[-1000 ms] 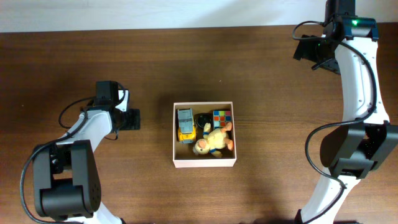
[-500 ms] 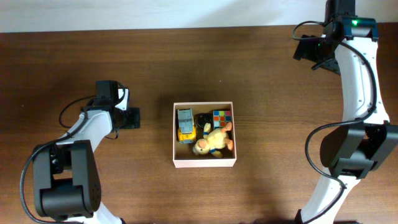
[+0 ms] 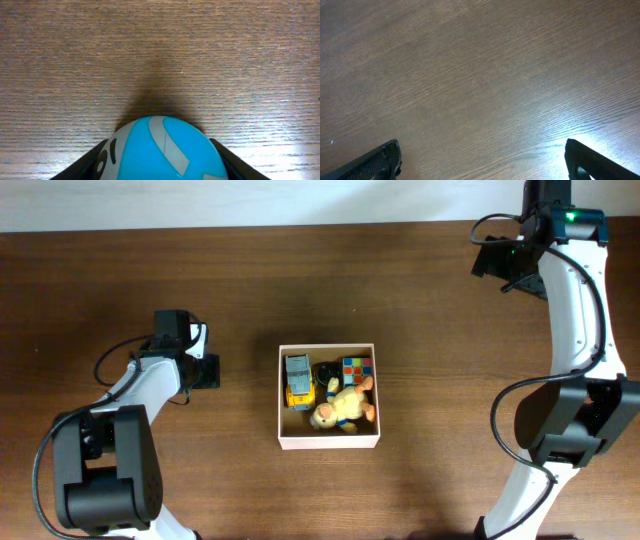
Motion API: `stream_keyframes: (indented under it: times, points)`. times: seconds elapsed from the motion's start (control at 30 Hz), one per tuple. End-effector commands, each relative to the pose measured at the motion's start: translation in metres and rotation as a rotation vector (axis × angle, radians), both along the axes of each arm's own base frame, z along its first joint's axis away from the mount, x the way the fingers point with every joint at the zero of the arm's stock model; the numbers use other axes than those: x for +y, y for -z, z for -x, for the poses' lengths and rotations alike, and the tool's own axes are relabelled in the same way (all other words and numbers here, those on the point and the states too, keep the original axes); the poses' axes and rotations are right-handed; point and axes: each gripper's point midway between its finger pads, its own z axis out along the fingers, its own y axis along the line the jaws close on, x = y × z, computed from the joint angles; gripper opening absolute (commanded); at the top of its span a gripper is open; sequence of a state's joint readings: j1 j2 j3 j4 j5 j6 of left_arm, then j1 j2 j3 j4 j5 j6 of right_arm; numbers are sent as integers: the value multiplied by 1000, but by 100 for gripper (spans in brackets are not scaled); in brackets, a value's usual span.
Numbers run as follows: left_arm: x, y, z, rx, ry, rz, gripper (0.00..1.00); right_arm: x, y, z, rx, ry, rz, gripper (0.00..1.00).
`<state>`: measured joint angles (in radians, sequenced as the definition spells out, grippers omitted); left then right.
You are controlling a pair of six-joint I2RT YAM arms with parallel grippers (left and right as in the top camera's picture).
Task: Pack container
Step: 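Close the left gripper around the blue ball, then carry the blue ball with the left gripper over the pink box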
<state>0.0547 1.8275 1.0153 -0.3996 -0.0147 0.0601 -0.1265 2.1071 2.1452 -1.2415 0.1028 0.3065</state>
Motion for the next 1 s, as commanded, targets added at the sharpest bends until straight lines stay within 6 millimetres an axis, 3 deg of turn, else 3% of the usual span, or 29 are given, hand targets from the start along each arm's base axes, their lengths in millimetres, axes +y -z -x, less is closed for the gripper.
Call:
stream_keyframes:
  times: [0.0,0.17,0.53,0.7,0.97]
  points:
    - [3,2,4,23,-15,-3,57,1,1,1,3,0,-6,99]
    - [3,-10,-3,24,-15,-3,55,1,1,1,3,0,-6,99]
    - [4,-59,-23,11,-13,-3,55,1,1,1,3,0,-6,99]
    - [-9,-88,-23,46,19,26,55,1,1,1,3,0,-6,99]
    - [-46,-136,-16,92,168,9,55,1,1,1,3,0,-6,99]
